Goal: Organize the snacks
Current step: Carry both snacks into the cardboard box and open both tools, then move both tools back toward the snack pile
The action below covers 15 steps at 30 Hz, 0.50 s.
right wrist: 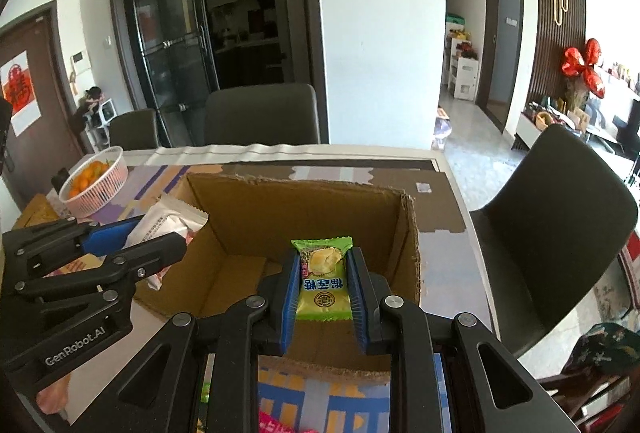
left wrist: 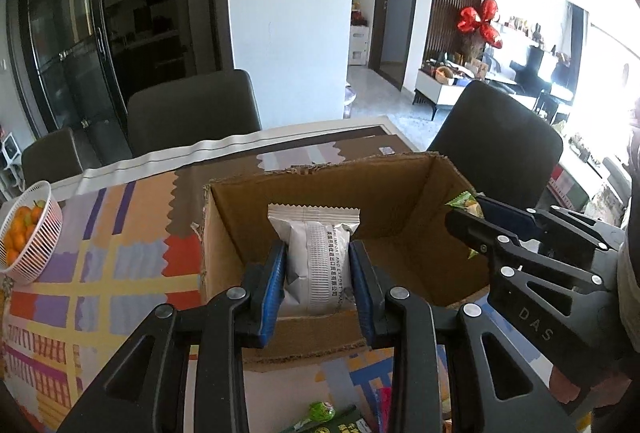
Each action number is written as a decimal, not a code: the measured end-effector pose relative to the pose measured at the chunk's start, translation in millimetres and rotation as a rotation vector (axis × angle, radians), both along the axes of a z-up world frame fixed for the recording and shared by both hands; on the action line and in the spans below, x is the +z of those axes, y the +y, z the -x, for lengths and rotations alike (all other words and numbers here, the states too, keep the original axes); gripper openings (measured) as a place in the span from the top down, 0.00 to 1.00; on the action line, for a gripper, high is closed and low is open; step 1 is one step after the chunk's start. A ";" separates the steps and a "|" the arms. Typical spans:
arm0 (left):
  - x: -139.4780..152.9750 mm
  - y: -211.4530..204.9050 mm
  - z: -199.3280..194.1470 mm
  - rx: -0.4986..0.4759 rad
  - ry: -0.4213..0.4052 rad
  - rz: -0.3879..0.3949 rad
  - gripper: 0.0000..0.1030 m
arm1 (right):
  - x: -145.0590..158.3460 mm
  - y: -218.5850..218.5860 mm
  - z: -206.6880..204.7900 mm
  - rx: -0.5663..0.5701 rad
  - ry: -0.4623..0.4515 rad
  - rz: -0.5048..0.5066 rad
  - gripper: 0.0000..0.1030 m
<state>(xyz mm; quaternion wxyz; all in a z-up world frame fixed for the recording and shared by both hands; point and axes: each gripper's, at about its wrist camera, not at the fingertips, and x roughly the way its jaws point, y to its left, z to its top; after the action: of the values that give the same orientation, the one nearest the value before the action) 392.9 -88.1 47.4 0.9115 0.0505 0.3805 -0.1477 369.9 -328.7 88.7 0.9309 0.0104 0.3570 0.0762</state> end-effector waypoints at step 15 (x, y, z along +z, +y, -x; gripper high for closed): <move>23.9 22.6 51.1 0.052 -0.103 -0.023 0.28 | 5.4 -6.1 39.8 -0.027 0.002 -0.006 0.46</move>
<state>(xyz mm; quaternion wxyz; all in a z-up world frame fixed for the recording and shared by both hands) 341.8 -65.5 71.3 0.9327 0.0587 0.3360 -0.1168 330.1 -334.8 94.1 0.9315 0.0181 0.3574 0.0647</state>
